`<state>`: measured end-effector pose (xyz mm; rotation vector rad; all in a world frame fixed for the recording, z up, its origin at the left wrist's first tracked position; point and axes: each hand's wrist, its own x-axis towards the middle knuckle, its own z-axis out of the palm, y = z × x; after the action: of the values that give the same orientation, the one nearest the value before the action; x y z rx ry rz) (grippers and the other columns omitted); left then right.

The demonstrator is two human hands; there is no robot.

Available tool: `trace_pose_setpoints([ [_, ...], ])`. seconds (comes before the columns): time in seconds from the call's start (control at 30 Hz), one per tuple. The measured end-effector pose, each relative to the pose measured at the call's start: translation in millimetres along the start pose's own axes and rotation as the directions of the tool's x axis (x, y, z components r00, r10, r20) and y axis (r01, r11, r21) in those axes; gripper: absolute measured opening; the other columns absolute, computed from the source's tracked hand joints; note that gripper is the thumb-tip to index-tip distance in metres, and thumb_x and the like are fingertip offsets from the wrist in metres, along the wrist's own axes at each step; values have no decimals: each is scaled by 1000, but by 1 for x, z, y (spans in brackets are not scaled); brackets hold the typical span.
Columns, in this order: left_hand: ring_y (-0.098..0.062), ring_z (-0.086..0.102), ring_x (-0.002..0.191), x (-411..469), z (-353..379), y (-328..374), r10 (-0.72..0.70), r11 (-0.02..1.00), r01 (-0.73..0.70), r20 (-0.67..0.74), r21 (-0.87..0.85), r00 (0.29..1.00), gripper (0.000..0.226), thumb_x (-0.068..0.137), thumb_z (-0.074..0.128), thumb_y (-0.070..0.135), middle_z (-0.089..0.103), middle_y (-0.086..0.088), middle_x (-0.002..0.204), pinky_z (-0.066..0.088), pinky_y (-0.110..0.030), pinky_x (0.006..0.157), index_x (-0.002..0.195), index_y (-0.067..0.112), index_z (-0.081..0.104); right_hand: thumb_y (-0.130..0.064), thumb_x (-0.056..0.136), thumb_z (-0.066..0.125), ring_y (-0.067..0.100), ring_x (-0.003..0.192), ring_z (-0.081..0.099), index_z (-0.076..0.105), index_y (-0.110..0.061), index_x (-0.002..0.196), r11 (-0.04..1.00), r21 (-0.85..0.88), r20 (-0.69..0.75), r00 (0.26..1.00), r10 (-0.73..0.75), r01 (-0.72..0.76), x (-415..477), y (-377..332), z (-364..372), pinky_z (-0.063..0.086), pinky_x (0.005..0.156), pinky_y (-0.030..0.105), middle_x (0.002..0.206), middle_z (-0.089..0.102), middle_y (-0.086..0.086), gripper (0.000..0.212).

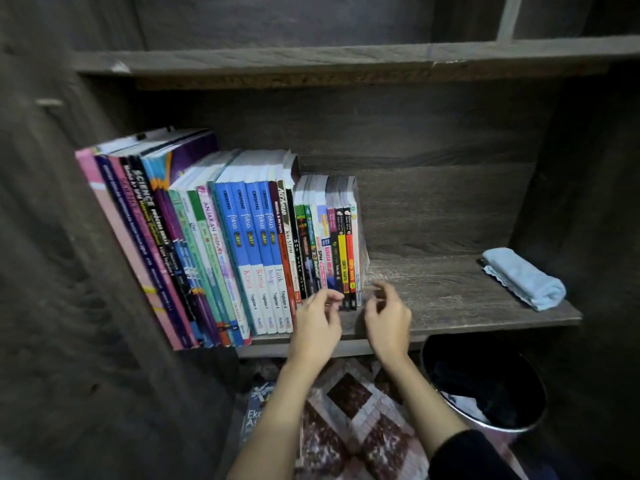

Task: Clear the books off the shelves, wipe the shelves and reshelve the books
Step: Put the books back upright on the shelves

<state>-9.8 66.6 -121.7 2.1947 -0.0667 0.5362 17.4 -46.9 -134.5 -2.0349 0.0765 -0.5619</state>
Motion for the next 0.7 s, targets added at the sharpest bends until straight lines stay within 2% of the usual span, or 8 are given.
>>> trace_pose_setpoints([
  [0.13,-6,61,92,-12,-23,-4,-56,998,53,256,18,965,20,93,52,6,65,7,96,47,-20,86,97,24,60,-6,87,56,28,84,63,66,-10,101,999,42,17,999,-31,30,-31,-7,1,44,72,34,89,69,9,17],
  [0.2,-6,61,93,-20,-31,-13,-123,992,109,345,62,931,20,93,51,6,64,6,95,47,-21,88,96,24,59,-4,85,58,29,83,64,67,-9,95,998,63,50,998,-29,25,-50,-6,10,44,72,34,87,70,11,15],
  [0.3,-8,60,91,-31,-41,-34,-213,976,174,430,130,877,22,93,46,4,65,5,93,43,-15,80,99,19,61,-9,85,57,30,81,64,68,-9,92,996,80,104,994,38,-47,-76,3,29,43,71,33,85,70,11,13],
  [0.37,-8,61,86,-39,-48,-54,-282,959,240,426,150,860,23,92,46,5,66,5,88,43,-10,72,99,18,64,-18,83,53,30,80,64,69,-9,90,994,64,139,987,78,-88,-92,10,42,41,70,32,84,71,11,19],
  [0.43,-7,60,79,-48,-51,-76,-364,931,331,399,152,842,20,91,50,7,67,5,84,41,-7,63,95,20,65,-15,85,55,30,80,64,69,-7,89,990,44,178,976,126,-135,-104,19,52,40,69,32,84,71,13,16],
  [0.53,-11,61,85,-61,-49,-116,-496,867,473,349,153,795,16,92,54,9,65,5,85,44,-13,70,94,20,65,-9,87,58,32,83,63,67,-7,93,974,-21,257,940,223,-225,-119,39,70,39,69,31,85,69,15,11],
  [0.63,-15,57,87,-76,-42,-158,-598,798,585,299,142,744,12,91,56,7,63,-2,91,38,-9,60,96,12,65,-17,92,55,31,90,63,64,-8,104,939,-136,349,872,343,-315,-133,65,90,37,66,30,91,68,14,17],
  [0.7,-18,60,90,-83,-31,-189,-678,726,682,255,86,689,10,87,61,2,65,-9,92,38,-14,58,90,9,67,-24,95,54,24,89,61,61,-13,108,906,-236,432,798,421,-350,-136,84,105,33,62,27,90,64,6,18],
])
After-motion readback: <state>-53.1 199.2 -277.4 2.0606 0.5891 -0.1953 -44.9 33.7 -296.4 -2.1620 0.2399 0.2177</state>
